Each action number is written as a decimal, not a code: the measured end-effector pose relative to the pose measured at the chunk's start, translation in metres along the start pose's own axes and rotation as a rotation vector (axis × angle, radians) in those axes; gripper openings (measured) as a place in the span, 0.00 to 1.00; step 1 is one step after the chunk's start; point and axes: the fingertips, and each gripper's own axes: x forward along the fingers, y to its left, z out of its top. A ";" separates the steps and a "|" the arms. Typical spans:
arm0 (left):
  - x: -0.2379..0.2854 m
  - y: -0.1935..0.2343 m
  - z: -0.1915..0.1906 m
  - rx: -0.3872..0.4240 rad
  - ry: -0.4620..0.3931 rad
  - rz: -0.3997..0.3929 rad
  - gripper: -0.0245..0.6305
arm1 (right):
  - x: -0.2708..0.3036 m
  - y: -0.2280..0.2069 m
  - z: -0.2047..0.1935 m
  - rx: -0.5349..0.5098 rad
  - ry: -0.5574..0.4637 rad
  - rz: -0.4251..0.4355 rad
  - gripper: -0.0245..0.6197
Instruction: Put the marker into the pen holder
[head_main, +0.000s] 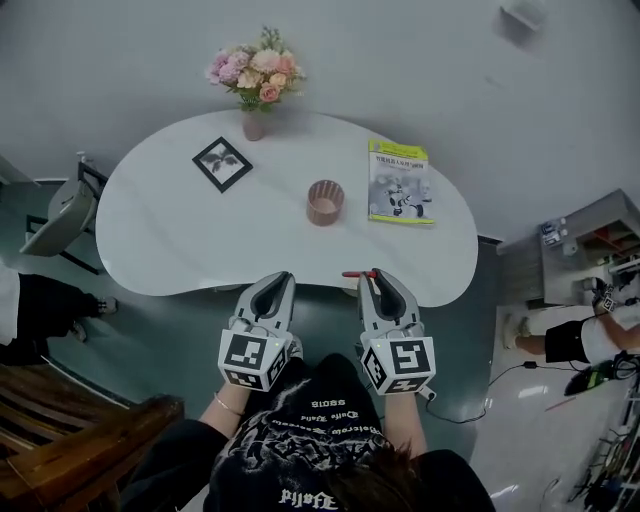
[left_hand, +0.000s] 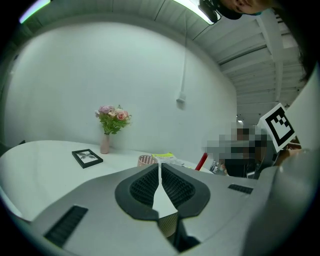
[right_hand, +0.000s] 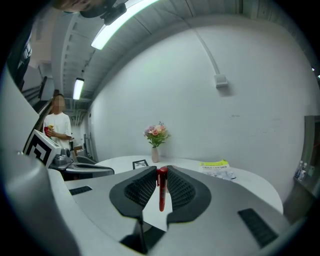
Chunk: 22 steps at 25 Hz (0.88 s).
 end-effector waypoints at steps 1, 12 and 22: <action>0.003 0.002 0.000 -0.003 0.002 -0.003 0.09 | 0.004 0.000 0.001 -0.002 0.002 0.000 0.17; 0.040 0.023 0.008 -0.019 -0.002 0.044 0.09 | 0.041 -0.024 0.030 -0.015 -0.047 0.042 0.17; 0.094 0.038 0.018 -0.042 -0.003 0.161 0.09 | 0.090 -0.060 0.065 -0.019 -0.082 0.220 0.17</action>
